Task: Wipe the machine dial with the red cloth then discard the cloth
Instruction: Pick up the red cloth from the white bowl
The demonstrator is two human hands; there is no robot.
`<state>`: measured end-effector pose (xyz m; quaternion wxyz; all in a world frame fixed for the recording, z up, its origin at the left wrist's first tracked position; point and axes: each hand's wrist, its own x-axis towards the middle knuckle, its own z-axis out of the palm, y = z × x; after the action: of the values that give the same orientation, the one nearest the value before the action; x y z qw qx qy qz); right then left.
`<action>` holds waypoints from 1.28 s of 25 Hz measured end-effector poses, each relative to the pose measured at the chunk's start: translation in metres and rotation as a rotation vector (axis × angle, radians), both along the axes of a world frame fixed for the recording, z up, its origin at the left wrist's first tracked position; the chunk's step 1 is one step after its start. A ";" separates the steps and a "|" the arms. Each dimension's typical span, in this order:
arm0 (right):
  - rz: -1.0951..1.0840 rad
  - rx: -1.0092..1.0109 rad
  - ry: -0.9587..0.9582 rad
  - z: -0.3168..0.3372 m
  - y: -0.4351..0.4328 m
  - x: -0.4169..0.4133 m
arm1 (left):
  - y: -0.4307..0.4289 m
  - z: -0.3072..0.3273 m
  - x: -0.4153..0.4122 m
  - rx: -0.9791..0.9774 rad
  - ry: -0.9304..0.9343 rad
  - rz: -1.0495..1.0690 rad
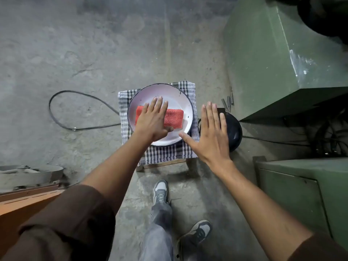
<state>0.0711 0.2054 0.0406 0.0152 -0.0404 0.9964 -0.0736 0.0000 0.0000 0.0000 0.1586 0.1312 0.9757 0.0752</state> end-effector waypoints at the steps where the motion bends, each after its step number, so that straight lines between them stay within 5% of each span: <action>1: 0.001 0.009 -0.005 -0.005 -0.002 -0.003 | 0.002 -0.009 -0.011 -0.032 -0.045 -0.045; 19: -0.019 0.023 -0.072 -0.034 -0.014 -0.023 | 0.006 -0.046 -0.054 -0.188 -0.184 -0.124; 32: -0.030 0.020 -0.075 -0.029 -0.018 -0.025 | 0.009 -0.023 -0.058 0.066 -0.383 0.052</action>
<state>0.0465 0.1876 0.0119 0.0517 -0.0223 0.9963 -0.0652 -0.0577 0.0092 -0.0232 0.3349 0.0944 0.9278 0.1346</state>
